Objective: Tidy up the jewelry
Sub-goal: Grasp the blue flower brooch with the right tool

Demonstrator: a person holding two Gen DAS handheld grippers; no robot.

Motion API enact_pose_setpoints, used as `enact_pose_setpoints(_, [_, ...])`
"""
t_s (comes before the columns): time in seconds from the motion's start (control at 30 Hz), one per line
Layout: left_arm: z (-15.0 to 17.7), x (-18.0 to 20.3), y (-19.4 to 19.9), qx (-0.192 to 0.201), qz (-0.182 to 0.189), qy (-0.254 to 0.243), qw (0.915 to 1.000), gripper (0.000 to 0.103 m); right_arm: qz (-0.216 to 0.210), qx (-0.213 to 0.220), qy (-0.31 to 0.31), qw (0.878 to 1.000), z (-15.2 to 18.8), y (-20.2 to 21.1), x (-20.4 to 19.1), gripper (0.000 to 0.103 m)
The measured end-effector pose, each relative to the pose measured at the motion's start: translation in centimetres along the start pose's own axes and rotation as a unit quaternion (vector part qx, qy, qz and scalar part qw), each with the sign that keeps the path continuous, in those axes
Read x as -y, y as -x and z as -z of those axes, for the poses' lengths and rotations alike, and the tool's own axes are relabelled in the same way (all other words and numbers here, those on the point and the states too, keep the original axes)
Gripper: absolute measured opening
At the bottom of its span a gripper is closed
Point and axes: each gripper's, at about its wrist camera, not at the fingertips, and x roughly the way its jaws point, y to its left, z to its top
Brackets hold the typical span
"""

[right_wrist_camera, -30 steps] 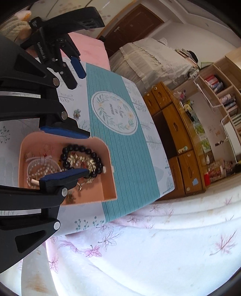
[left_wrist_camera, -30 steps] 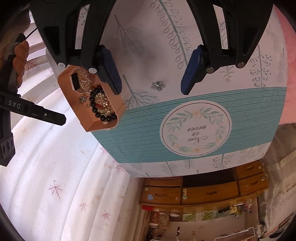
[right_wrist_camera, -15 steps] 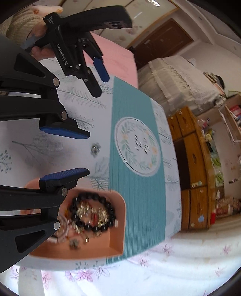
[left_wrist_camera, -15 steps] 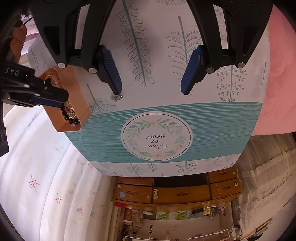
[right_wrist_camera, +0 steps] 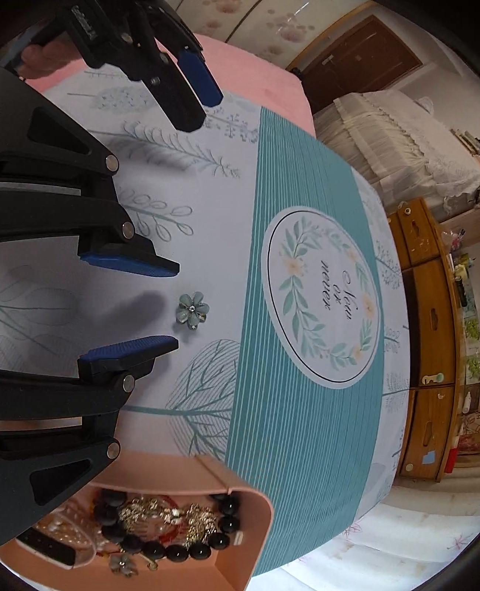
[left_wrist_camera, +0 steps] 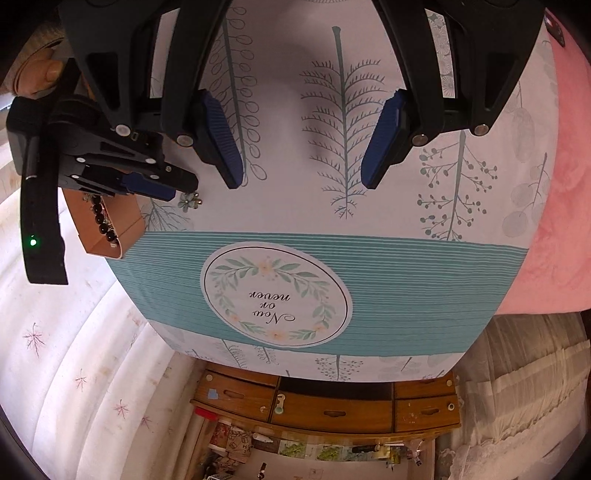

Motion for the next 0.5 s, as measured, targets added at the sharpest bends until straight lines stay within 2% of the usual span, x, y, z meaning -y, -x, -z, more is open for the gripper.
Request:
enact_pose_setpoints(0.3, [0.0,-0.4,-1.1,-0.003,0.010,0.008,0.9999,0.064,0.080,0.025,0.063,0.994,-0.7,-2.0,-2.8,0.033])
enact_pose_setpoints(0.4, [0.1,-0.2,-1.2,-0.003,0.007,0.007,0.9999,0.064,0.089,0.033,0.075,0.993,-0.4,-2.0,-3.5,0.021])
enact_pose_setpoints(0.5, [0.2,0.0,-1.2,-0.005,0.006,0.007,0.9999,0.064,0.090,0.036,0.073,0.993,-0.5,-2.1,-3.6,0.020])
